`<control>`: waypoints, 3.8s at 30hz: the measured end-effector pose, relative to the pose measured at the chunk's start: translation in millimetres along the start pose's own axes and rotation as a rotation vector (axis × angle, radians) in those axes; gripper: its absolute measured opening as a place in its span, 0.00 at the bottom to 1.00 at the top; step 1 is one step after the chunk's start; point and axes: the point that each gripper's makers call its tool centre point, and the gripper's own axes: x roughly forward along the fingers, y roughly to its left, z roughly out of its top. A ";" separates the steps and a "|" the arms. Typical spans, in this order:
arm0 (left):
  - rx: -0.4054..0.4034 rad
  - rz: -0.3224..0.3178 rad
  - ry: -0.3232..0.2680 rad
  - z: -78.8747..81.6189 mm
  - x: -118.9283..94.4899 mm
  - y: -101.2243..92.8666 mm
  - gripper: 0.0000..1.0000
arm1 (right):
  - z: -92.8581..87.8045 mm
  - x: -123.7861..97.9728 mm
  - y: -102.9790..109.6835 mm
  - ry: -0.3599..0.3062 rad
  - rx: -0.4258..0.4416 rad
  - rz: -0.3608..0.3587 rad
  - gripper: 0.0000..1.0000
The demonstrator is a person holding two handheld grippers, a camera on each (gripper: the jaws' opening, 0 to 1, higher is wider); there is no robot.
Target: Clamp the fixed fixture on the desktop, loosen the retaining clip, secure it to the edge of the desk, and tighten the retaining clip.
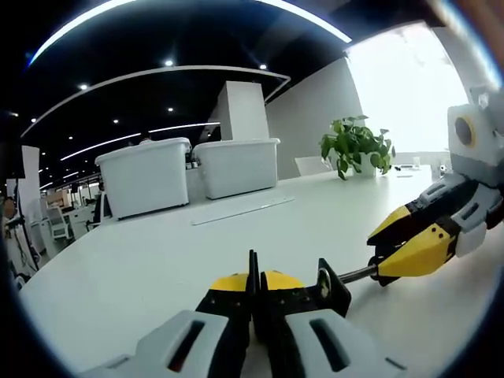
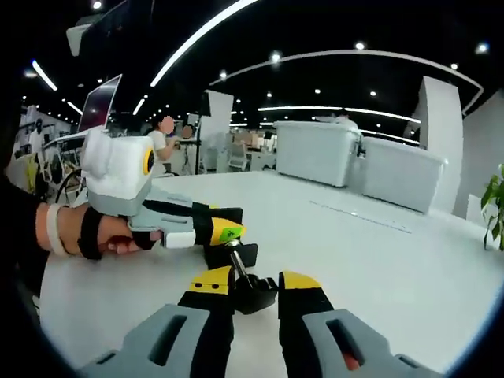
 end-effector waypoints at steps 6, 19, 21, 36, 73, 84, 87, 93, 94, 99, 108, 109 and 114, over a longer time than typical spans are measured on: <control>0.004 -0.010 -0.006 2.0 1.0 -1.0 0.05 | 1.6 -5.8 8.3 0.001 -0.073 -0.006 0.24; -0.049 0.022 0.002 6.6 -8.8 3.7 0.04 | 11.1 -23.8 23.4 -0.036 -0.137 -0.076 0.25; -0.043 0.030 0.003 6.7 -9.9 4.2 0.04 | 11.3 -31.0 33.5 -0.021 -0.197 -0.093 0.25; -0.051 0.024 -0.027 15.6 -19.2 6.7 0.03 | 26.6 0.2 67.6 0.103 -0.756 -0.205 0.24; -0.128 0.027 -0.024 15.4 -18.9 13.9 0.03 | 17.5 41.0 49.4 0.239 -1.252 -0.495 0.04; -0.129 0.034 -0.107 27.8 -20.3 16.9 0.06 | 28.9 38.9 44.6 0.164 -1.227 -0.503 0.03; -0.134 0.037 -0.167 35.5 -25.0 15.5 0.08 | 32.1 34.8 45.2 0.135 -1.194 -0.502 0.02; -0.216 0.007 -0.221 45.8 -29.3 11.0 0.19 | 34.5 30.9 36.2 0.134 -1.142 -0.524 0.03; -0.216 0.000 -0.230 47.1 -29.8 8.9 0.19 | 35.4 31.9 32.9 0.133 -1.132 -0.532 0.03; -0.232 -0.048 -0.244 51.6 -36.8 -6.6 0.31 | 37.9 25.4 23.7 0.114 -1.047 -0.554 0.03; -0.302 -0.064 -0.339 71.4 -74.5 -11.1 0.38 | 36.8 16.3 12.2 0.104 -0.929 -0.569 0.03; -0.288 -0.088 -0.341 74.2 -80.1 -16.7 0.41 | 36.9 15.9 12.9 0.099 -0.921 -0.565 0.03; -0.173 -0.100 -0.340 82.3 -98.4 -29.0 0.44 | 38.4 20.3 19.2 0.072 -0.926 -0.543 0.03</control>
